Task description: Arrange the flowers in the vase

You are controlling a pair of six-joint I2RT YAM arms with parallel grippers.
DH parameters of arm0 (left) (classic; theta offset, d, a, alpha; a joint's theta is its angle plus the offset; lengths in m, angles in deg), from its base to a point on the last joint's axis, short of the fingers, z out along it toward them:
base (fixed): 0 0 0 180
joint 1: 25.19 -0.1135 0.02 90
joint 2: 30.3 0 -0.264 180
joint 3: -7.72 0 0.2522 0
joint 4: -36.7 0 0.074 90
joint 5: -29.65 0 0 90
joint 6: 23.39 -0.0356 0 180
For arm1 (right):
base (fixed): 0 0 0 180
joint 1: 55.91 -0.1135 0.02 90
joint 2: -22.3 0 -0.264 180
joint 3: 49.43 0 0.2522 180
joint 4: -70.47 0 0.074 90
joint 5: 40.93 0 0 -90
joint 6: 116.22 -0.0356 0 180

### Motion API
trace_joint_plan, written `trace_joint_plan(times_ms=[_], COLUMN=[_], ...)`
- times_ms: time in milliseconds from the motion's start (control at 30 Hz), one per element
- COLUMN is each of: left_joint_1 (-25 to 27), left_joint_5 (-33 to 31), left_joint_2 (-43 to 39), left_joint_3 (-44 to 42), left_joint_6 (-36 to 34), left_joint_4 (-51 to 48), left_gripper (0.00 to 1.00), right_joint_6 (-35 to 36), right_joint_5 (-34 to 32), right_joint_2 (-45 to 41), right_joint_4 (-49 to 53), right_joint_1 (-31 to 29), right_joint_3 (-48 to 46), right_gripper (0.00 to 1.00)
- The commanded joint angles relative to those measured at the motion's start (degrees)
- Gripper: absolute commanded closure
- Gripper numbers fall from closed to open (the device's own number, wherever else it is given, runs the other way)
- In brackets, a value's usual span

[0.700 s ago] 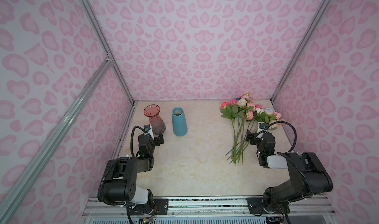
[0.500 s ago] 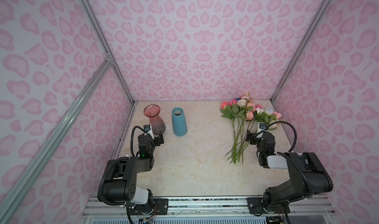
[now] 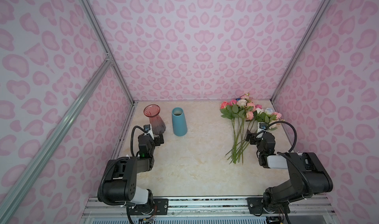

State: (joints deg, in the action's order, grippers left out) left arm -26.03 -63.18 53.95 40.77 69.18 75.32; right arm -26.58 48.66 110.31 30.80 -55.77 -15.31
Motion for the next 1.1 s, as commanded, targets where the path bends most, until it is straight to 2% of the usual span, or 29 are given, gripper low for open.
trace_joint_plan(times_ms=[0, 567, 733, 1067], left_joint_1=[-0.05, -0.41, -0.39, -0.32], left_joint_5=[-0.03, -0.31, -0.29, 0.46], left_joint_2=[0.21, -0.26, -4.23, -12.40], left_joint_3=[0.26, 0.14, 6.17, 8.46], left_joint_6=[-0.20, 0.28, -0.17, -0.28], left_joint_4=[2.29, 2.09, -11.61, -23.13], left_gripper=[0.02, 0.02, 0.02, 0.02], right_joint_6=[0.27, -0.07, -0.17, -0.17], right_joint_5=[0.06, -0.43, -1.27, -1.35], right_joint_2=[0.23, -0.05, -0.14, -0.12], right_joint_4=[-0.05, -0.09, -0.01, 0.11], right_joint_1=[0.02, 0.02, 0.03, -0.13], right_joint_3=[0.24, 0.07, 0.12, 0.14], right_gripper=[0.00, 0.00, 0.00, 0.00])
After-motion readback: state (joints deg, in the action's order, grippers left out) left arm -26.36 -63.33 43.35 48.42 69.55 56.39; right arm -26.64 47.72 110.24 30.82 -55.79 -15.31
